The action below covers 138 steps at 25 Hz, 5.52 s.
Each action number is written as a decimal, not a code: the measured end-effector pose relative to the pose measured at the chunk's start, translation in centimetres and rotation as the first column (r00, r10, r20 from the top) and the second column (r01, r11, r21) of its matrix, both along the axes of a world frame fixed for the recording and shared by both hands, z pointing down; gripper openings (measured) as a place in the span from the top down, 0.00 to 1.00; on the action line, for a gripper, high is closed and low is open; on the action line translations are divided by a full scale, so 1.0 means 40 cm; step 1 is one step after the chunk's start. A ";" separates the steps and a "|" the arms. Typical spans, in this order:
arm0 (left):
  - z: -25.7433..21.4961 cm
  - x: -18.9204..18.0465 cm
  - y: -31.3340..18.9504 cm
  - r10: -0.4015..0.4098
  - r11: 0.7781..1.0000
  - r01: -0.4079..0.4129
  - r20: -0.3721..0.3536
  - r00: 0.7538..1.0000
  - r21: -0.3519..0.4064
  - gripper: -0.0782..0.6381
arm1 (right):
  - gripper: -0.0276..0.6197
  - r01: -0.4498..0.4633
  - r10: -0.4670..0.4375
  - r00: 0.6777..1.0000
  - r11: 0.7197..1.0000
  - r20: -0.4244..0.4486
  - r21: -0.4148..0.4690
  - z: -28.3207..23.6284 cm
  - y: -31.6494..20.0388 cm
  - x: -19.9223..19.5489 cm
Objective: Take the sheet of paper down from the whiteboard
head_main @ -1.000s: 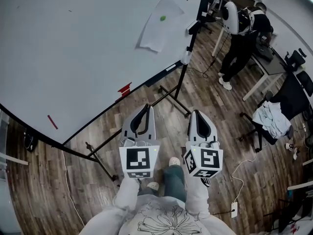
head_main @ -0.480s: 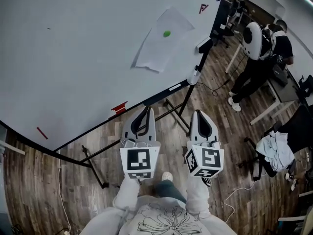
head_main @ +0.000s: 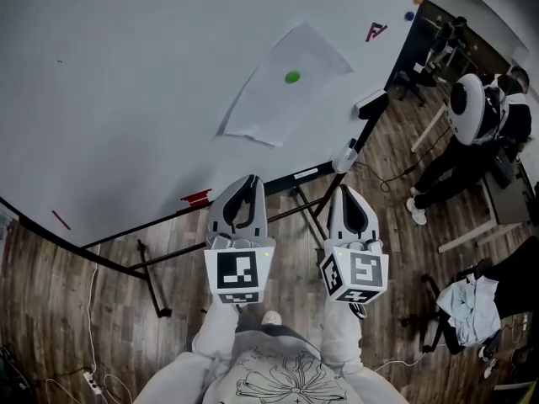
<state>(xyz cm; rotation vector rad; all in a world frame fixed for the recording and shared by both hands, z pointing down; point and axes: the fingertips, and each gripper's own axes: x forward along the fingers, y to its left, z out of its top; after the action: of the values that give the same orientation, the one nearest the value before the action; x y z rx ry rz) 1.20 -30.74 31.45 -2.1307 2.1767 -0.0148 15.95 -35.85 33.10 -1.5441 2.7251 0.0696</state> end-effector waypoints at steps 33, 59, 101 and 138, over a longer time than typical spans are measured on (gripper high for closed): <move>0.005 -0.264 -0.332 -0.073 0.990 0.082 0.086 0.994 -0.110 0.74 | 0.95 0.117 -0.118 0.993 0.990 0.012 0.080 -0.072 -0.410 -0.305; 0.021 -0.248 -0.378 -0.067 0.988 0.065 -0.004 0.998 -0.140 0.88 | 0.74 0.261 -0.248 0.964 0.950 -0.097 0.170 -0.179 -0.497 -0.399; -0.017 -0.518 -0.037 -0.503 0.846 0.505 0.058 0.862 -0.173 0.88 | 0.77 0.276 -0.272 0.961 0.949 -0.049 0.152 -0.218 -0.546 -0.372; -0.078 -0.306 -0.099 -0.395 0.910 0.402 0.087 0.915 -0.097 0.88 | 0.95 0.410 -0.415 0.909 0.908 0.050 0.082 -0.170 -0.311 -0.362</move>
<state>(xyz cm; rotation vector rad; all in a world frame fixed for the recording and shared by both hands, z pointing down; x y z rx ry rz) -11.04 -34.68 28.33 -1.6637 2.5843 -0.2398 1.46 -48.29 26.32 -0.9048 2.8922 0.1052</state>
